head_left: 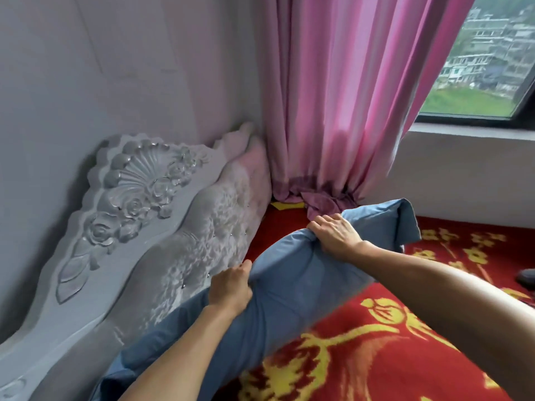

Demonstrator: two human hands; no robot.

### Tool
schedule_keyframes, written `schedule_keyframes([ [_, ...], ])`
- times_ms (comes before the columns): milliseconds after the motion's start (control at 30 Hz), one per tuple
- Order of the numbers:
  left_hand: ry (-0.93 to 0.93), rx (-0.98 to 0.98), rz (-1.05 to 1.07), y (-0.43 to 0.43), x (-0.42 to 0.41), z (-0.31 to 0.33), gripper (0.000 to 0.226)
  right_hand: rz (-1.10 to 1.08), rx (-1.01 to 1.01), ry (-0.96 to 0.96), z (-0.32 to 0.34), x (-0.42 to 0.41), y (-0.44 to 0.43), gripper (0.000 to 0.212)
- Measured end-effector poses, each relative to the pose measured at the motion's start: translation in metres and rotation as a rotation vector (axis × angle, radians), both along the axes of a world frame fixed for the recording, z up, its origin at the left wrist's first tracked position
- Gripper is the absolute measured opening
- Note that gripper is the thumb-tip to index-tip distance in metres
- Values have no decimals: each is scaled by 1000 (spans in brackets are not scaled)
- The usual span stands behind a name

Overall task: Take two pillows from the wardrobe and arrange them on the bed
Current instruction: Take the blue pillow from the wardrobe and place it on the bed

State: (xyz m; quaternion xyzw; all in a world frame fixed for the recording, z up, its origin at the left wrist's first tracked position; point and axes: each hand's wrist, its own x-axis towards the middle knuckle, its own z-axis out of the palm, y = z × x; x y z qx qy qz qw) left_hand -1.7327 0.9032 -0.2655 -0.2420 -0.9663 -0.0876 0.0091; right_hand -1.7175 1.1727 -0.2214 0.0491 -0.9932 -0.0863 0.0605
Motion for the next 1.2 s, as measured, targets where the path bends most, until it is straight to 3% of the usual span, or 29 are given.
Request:
schedule_keyframes([
  [167, -31, -35, -8, 81, -72, -57, 24, -44, -128, 52, -76, -91, 74, 28],
  [300, -108, -45, -50, 153, -80, -118, 25, -166, -250, 111, -154, -112, 129, 25],
  [500, -328, 0, -244, 233, -43, -206, 43, -435, -360, 126, -268, -57, 185, 22],
  [567, -424, -20, -350, 236, -28, -239, 49, -497, -367, 54, -300, -20, 199, 22],
  [667, -432, -144, -438, 221, -26, -289, 41, -612, -391, -107, -346, 42, 215, 23],
  [767, -353, -180, -315, 200, -55, -323, 36, -811, -539, -181, -389, 95, 218, 33],
  [867, -302, -137, -110, 187, -94, -340, 55, -1230, -866, -43, -420, 111, 193, 36],
  [933, -429, -93, 120, 180, -119, -348, 75, -1469, -1161, 155, -433, 100, 166, 40],
  [1033, -739, 23, 431, 161, -149, -361, 96, -1625, -1481, 360, -441, 78, 125, 53],
  [1100, -882, 125, 528, 148, -157, -364, 106, -1650, -1537, 421, -440, 70, 108, 62],
  [1200, -852, 202, 587, 148, -158, -356, 98, -1666, -1479, 432, -431, 63, 104, 74],
])
